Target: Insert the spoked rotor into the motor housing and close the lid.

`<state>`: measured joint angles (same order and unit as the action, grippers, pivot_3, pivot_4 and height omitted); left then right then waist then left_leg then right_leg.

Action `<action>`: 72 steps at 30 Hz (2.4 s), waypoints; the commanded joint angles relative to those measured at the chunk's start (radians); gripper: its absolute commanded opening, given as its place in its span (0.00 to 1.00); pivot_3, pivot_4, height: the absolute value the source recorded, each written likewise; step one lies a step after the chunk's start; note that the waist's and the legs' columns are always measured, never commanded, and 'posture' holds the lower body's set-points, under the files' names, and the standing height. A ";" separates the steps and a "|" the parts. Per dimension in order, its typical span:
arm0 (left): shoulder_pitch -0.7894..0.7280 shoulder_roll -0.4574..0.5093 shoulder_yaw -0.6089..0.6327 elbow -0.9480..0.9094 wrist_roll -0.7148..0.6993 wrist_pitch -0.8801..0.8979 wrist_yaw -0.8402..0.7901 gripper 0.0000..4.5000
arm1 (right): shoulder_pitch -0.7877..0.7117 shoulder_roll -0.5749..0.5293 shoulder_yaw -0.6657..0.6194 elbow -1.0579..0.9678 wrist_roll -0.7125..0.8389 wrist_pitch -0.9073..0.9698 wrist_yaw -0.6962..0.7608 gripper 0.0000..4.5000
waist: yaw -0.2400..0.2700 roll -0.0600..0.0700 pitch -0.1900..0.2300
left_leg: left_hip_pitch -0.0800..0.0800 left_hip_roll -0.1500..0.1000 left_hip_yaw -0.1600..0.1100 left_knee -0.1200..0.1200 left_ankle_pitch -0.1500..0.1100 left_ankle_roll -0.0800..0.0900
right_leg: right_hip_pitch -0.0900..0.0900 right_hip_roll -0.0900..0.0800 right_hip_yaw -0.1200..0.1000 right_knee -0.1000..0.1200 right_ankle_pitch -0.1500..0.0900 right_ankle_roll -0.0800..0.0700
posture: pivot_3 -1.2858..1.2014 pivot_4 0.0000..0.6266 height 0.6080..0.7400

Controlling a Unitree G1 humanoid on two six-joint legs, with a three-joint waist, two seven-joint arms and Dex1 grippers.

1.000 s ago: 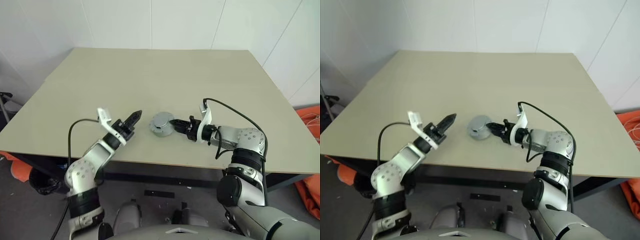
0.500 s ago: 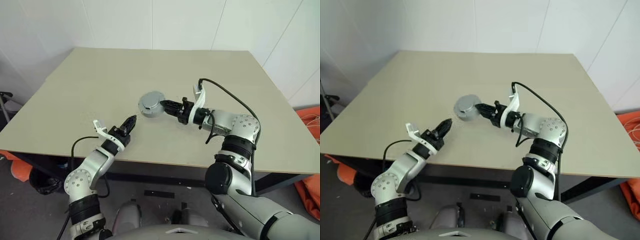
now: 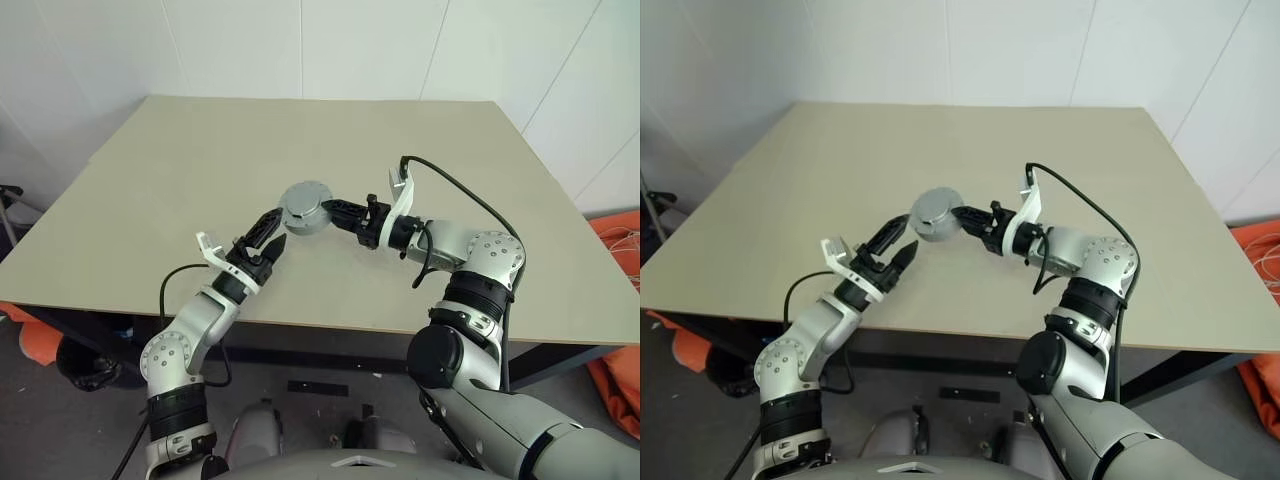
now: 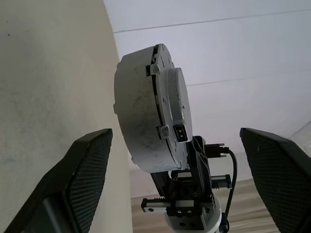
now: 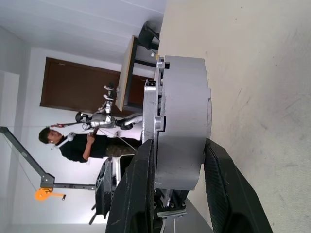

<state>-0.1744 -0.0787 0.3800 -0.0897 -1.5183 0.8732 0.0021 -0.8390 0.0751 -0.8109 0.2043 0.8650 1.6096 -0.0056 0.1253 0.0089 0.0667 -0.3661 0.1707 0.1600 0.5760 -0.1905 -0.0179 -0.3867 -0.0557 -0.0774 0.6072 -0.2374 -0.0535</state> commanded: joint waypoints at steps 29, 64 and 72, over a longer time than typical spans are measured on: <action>-0.106 -0.037 -0.044 0.116 -0.028 -0.112 -0.055 0.51 | 0.031 0.033 0.073 -0.077 0.352 0.005 -0.185 0.27 | 0.001 0.000 0.000 | 0.000 0.000 -0.001 0.003 0.000 0.000 | 0.001 0.000 0.000 0.001 0.001 0.002 | 0.52 0.00 1.00; -0.094 -0.033 0.011 0.078 0.087 -0.303 -0.081 0.47 | 0.149 -0.066 0.169 -0.008 0.177 -0.249 -0.302 1.00 | -0.001 0.000 0.000 | 0.000 0.000 -0.001 0.006 0.000 0.000 | 0.002 -0.001 0.000 0.001 0.002 0.004 | 0.52 0.00 1.00; -0.097 -0.048 0.093 0.045 0.229 -0.546 -0.015 0.47 | 0.144 -0.079 0.181 0.007 0.171 -0.251 -0.280 1.00 | 0.000 -0.001 0.000 | 0.000 0.000 -0.001 0.006 0.000 0.000 | 0.002 -0.001 0.000 0.001 0.002 0.004 | 0.52 0.00 1.00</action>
<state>-0.2499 -0.1073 0.4707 0.0407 -1.3020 0.3708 -0.0071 -0.6823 0.0012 -0.6411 0.2149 1.0240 1.3630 -0.3011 0.1249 0.0083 0.0663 -0.3666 0.1702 0.1585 0.5817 -0.1902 -0.0183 -0.3843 -0.0564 -0.0774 0.6083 -0.2350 -0.0491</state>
